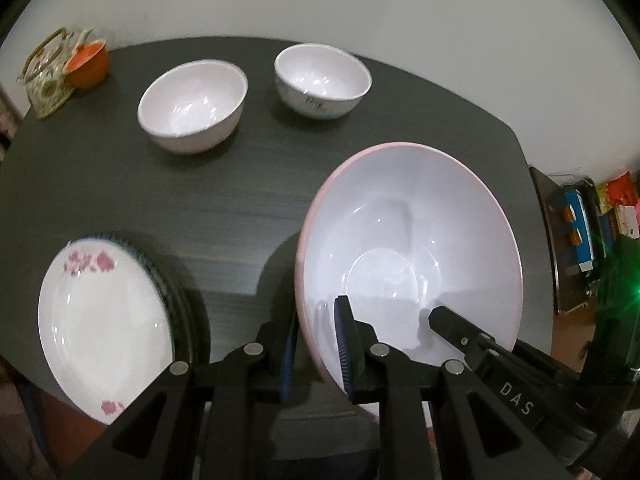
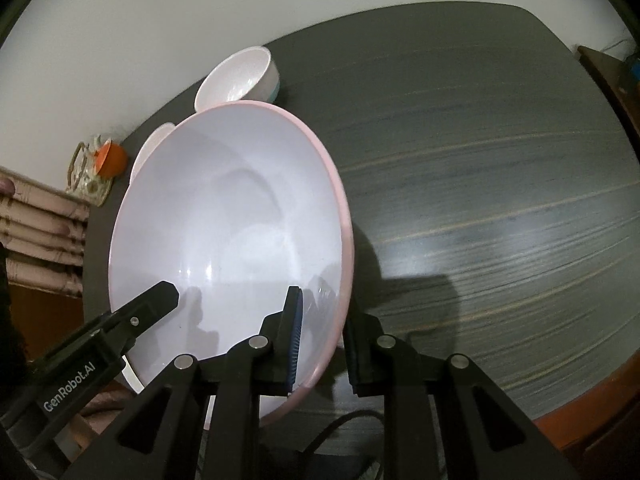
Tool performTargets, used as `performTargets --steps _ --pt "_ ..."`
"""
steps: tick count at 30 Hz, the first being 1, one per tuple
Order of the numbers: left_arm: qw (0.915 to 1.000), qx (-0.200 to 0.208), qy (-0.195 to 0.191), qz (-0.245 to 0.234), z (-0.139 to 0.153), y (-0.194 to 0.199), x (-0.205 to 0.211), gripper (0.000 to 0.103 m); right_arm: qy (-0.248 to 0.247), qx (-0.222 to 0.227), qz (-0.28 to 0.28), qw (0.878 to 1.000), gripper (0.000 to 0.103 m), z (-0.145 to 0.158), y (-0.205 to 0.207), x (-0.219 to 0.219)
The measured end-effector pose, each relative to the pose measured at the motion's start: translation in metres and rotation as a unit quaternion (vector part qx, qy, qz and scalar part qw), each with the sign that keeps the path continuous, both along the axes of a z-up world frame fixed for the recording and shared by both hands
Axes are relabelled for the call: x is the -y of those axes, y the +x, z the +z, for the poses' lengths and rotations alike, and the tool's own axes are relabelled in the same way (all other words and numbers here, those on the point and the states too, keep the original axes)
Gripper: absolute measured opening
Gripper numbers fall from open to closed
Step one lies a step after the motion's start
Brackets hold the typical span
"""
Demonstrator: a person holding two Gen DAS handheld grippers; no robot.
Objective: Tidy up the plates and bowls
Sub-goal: 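Lift and carry the pink-rimmed bowl with both tools beside the plate stack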
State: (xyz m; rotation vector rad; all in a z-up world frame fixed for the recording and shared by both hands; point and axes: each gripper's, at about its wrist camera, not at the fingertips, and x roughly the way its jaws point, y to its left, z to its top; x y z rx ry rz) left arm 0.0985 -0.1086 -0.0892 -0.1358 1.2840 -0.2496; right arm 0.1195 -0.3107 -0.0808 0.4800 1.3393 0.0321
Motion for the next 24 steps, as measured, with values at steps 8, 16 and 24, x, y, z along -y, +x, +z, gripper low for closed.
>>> performTargets --steps 8,16,24 --pt "0.9999 -0.008 0.008 0.007 -0.014 -0.020 -0.020 0.018 0.001 -0.017 0.015 1.000 0.019 -0.014 -0.030 -0.024" --pt "0.9997 -0.012 0.016 0.011 -0.026 -0.038 -0.033 0.018 0.001 -0.023 0.024 0.999 0.019 -0.028 -0.049 -0.049" --pt "0.9993 -0.021 0.020 0.024 -0.035 -0.045 -0.043 0.018 0.000 -0.033 0.037 0.999 0.020 -0.035 -0.059 -0.059"
